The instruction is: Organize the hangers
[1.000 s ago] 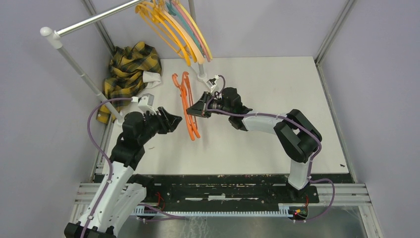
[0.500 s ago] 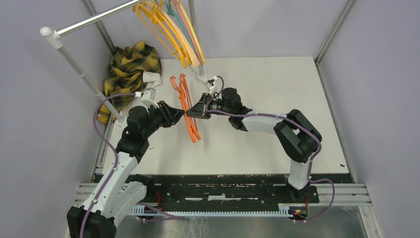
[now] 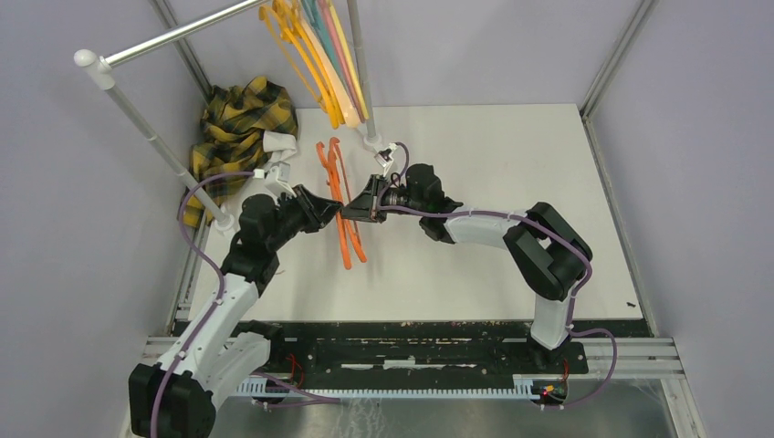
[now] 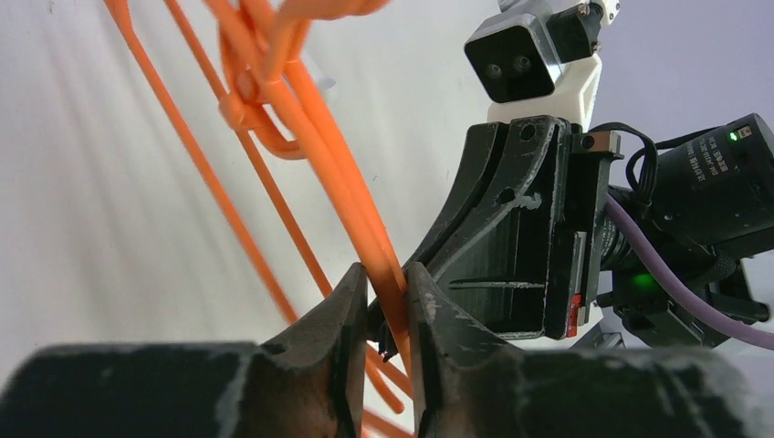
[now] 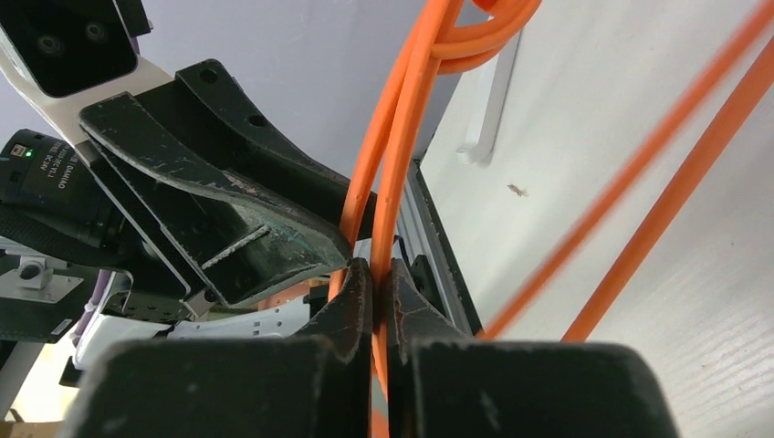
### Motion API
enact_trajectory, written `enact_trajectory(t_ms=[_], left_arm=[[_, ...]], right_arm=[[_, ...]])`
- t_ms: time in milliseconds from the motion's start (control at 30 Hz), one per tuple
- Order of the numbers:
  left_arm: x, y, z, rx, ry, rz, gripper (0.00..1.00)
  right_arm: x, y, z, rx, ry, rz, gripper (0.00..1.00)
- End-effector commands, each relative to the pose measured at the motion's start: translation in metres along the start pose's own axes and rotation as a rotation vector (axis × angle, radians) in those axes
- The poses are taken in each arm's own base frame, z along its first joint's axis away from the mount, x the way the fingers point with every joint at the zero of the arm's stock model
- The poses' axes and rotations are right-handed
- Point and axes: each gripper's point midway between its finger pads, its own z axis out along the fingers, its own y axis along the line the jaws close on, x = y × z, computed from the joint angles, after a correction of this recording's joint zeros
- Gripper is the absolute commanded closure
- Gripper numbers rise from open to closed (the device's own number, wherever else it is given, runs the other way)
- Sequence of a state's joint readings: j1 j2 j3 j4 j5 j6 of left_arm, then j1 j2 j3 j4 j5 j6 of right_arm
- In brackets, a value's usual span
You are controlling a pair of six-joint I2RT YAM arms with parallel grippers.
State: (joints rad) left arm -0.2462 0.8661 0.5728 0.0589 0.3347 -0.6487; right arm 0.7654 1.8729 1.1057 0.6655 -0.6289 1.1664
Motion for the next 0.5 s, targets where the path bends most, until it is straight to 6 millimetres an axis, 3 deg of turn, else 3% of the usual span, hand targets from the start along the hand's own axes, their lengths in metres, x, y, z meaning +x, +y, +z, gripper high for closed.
enact_trajectory(t_ms=[0, 33, 67, 233, 467], left_arm=[[-0.009, -0.014, 0.003, 0.075, -0.039, -0.009, 0.85], [-0.008, -0.014, 0.003, 0.075, -0.035, -0.006, 0.95], [-0.007, -0.013, 0.003, 0.075, -0.031, -0.002, 0.97], [-0.014, -0.017, -0.004, 0.079, -0.065, 0.036, 0.97], [-0.045, -0.028, -0.035, -0.017, -0.114, 0.142, 0.97]], right_arm=[[-0.008, 0.054, -0.007, -0.137, -0.014, -0.104, 0.99], [-0.007, 0.053, -0.007, -0.134, -0.012, -0.104, 0.99], [-0.007, 0.053, -0.007, -0.132, -0.011, -0.104, 0.99], [-0.003, 0.038, -0.007, -0.086, -0.004, -0.097, 0.99], [0.012, -0.057, -0.009, 0.223, 0.029, -0.118, 0.99]])
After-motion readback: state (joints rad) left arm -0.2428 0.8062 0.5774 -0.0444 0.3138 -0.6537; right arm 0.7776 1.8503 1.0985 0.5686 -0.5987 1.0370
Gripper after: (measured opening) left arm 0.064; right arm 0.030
